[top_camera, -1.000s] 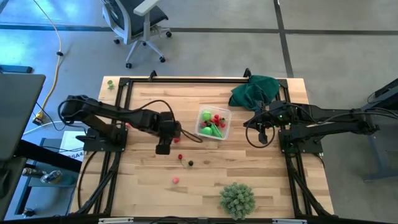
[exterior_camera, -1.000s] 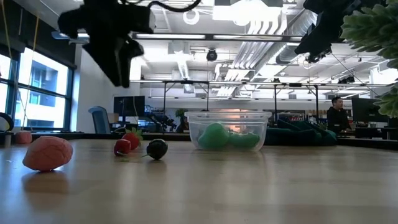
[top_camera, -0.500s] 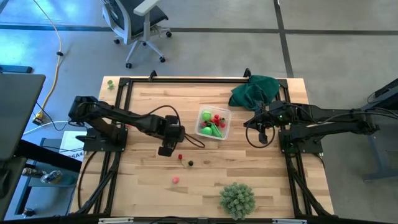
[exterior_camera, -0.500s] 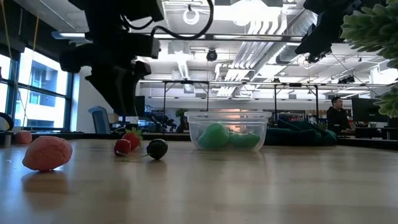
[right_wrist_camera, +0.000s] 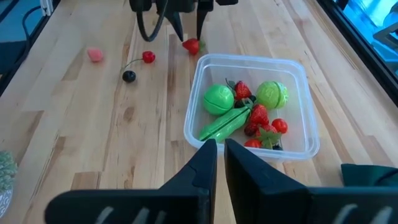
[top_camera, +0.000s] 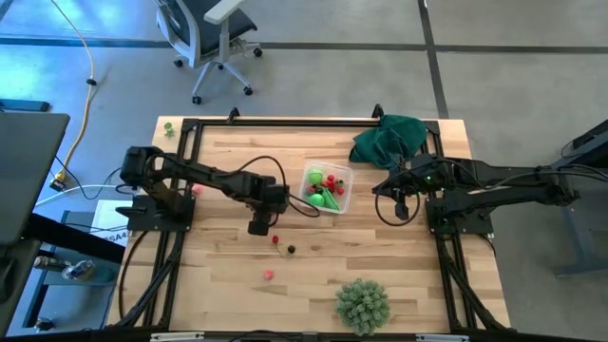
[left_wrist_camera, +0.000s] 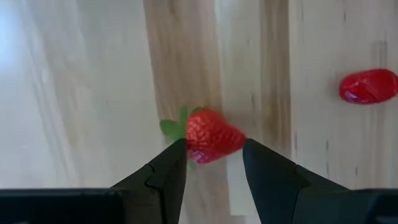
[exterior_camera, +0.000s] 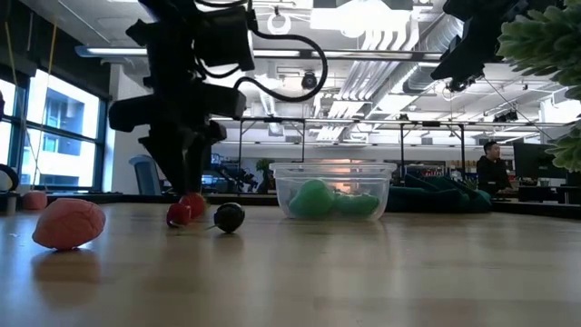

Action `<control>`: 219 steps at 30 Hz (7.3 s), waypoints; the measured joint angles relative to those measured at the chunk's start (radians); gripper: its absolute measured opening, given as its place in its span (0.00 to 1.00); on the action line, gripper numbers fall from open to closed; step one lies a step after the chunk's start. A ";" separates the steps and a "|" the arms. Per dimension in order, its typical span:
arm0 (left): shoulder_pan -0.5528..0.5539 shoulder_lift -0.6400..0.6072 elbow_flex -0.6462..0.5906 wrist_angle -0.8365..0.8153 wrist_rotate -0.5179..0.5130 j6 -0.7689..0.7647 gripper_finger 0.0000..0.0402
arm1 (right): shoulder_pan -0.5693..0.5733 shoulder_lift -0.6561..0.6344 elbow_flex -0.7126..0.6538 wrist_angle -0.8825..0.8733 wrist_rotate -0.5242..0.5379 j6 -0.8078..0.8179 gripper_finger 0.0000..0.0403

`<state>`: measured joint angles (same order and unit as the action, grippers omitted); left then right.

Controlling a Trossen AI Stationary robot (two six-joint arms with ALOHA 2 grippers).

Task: Pick and placing Produce into tupperware
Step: Put the red strawberry into the transparent bin

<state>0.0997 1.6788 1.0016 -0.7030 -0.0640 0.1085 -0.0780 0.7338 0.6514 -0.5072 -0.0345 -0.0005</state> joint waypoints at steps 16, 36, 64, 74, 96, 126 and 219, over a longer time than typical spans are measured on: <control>-0.001 0.002 0.000 -0.002 -0.014 0.021 0.37 | 0.000 0.000 0.000 0.000 0.000 0.000 0.06; -0.001 0.000 0.000 -0.075 0.033 0.068 0.37 | 0.000 0.000 0.000 0.000 0.000 0.000 0.06; -0.001 0.006 0.001 -0.037 -0.148 0.872 0.37 | 0.000 0.000 0.000 0.000 0.000 0.000 0.06; -0.003 0.006 0.001 -0.039 -0.038 1.187 0.37 | 0.000 0.000 0.000 -0.001 0.000 0.000 0.06; -0.004 0.006 0.001 0.017 0.113 1.384 0.37 | 0.000 0.000 0.000 -0.001 0.000 0.000 0.06; -0.048 0.068 0.057 -0.042 -0.053 1.078 0.37 | 0.000 0.000 0.000 -0.005 0.000 0.000 0.06; 0.095 0.067 0.050 -0.086 0.057 0.853 0.67 | 0.000 0.000 0.000 -0.005 0.000 0.000 0.06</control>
<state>0.1944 1.7454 1.0515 -0.7887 -0.0067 0.9620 -0.0780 0.7334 0.6514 -0.5117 -0.0341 -0.0005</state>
